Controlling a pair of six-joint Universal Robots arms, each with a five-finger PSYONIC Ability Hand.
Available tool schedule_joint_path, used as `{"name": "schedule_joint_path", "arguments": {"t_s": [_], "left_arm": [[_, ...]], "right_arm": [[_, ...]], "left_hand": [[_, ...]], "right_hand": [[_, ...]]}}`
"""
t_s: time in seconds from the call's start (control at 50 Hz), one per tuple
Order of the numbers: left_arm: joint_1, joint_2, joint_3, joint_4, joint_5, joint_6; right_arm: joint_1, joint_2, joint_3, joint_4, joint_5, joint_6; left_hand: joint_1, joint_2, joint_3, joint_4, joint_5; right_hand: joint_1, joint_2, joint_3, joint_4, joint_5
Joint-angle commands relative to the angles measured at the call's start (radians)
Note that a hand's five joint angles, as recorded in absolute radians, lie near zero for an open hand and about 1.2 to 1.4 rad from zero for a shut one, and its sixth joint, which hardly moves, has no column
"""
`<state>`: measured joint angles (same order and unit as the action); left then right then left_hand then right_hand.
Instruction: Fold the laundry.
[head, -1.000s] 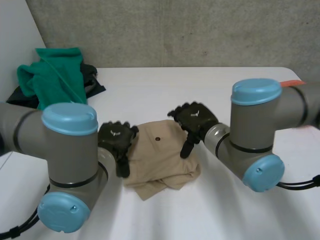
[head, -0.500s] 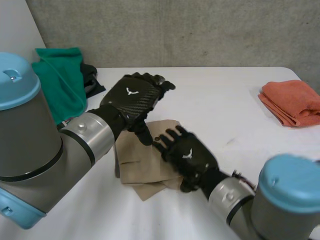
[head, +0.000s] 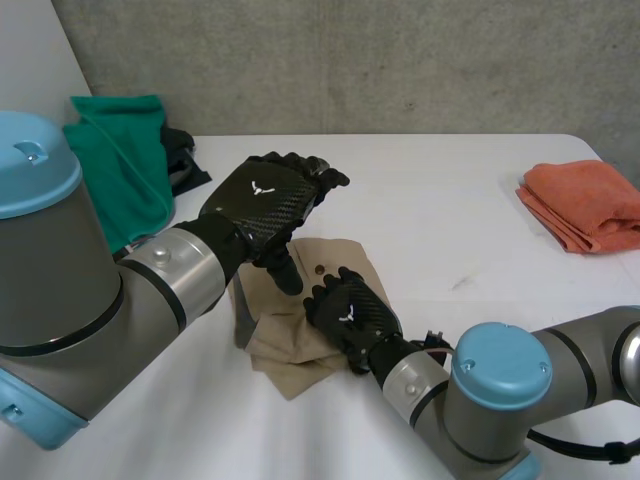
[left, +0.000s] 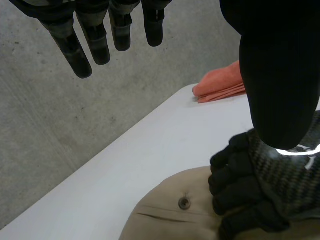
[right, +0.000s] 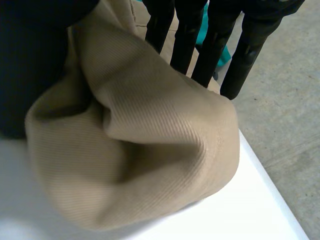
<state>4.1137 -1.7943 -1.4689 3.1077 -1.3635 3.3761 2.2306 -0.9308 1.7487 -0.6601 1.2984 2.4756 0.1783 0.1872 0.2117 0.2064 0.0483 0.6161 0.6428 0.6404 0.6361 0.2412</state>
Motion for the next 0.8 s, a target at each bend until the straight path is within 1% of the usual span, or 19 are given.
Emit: {"name": "schedule_joint_path", "arguments": {"t_s": [0.02,0.12,0.2,0.28,0.36,0.38,0.44,0.46,0.62,0.7,0.72,0.8], "left_arm": [[0.000,0.004,-0.007,0.000,0.000,0.000],[-0.001,0.006,-0.007,0.000,-0.002,0.000],[0.000,0.007,-0.007,0.000,-0.003,0.000],[0.000,0.010,-0.007,0.000,-0.003,0.000],[0.000,0.015,-0.007,0.000,-0.003,0.000],[0.000,0.015,-0.007,0.000,-0.003,0.000],[0.000,0.015,-0.008,0.000,-0.003,0.000],[0.000,0.016,-0.011,-0.001,-0.002,0.000],[-0.001,0.042,-0.019,0.003,0.003,-0.001],[0.000,0.052,-0.017,0.020,0.003,-0.001],[-0.001,0.053,-0.017,0.032,0.004,0.000],[-0.001,0.059,-0.014,0.064,0.006,0.000]], "right_arm": [[0.003,0.015,-0.044,-0.001,0.002,0.011],[0.009,0.027,-0.080,0.010,0.005,0.016],[0.009,0.023,-0.098,0.017,0.007,0.034],[0.007,0.026,-0.121,0.033,0.005,0.069],[0.007,0.053,-0.159,0.043,0.007,0.078],[0.007,0.066,-0.175,0.048,0.009,0.075],[0.007,0.073,-0.196,0.059,0.012,0.075],[0.006,0.076,-0.210,0.066,0.012,0.075],[-0.015,0.053,-0.241,0.066,0.007,0.066],[-0.098,0.014,-0.256,0.042,-0.010,0.068],[-0.132,0.000,-0.270,0.018,-0.030,0.075],[-0.203,-0.013,-0.317,-0.070,-0.108,0.085]], "left_hand": [[0.018,0.009,-0.016,-0.010,-0.027],[0.020,0.012,-0.013,-0.008,-0.024],[0.020,0.012,-0.013,-0.008,-0.024],[0.020,0.012,-0.013,-0.008,-0.024],[0.018,0.009,-0.016,-0.010,-0.027],[0.018,0.009,-0.016,-0.010,-0.027],[0.018,0.009,-0.016,-0.010,-0.027],[0.018,0.009,-0.016,-0.010,-0.027],[0.018,0.009,-0.016,-0.011,-0.027],[0.015,0.006,-0.019,-0.013,-0.030],[0.015,0.006,-0.019,-0.013,-0.030],[0.012,0.003,-0.022,-0.016,-0.033]], "right_hand": [[0.077,0.050,0.052,0.057,0.277],[-0.017,-0.044,-0.041,-0.037,0.183],[-0.026,-0.053,-0.050,-0.046,0.174],[0.012,-0.015,-0.012,-0.008,0.212],[0.112,0.085,0.087,0.092,0.312],[0.278,0.251,0.253,0.258,0.478],[0.569,0.542,0.545,0.549,0.769],[0.778,0.751,0.754,0.758,0.978],[0.780,0.753,0.756,0.760,0.981],[0.780,0.753,0.756,0.760,0.981],[0.780,0.753,0.756,0.760,0.981],[0.780,0.753,0.756,0.760,0.981]]}}
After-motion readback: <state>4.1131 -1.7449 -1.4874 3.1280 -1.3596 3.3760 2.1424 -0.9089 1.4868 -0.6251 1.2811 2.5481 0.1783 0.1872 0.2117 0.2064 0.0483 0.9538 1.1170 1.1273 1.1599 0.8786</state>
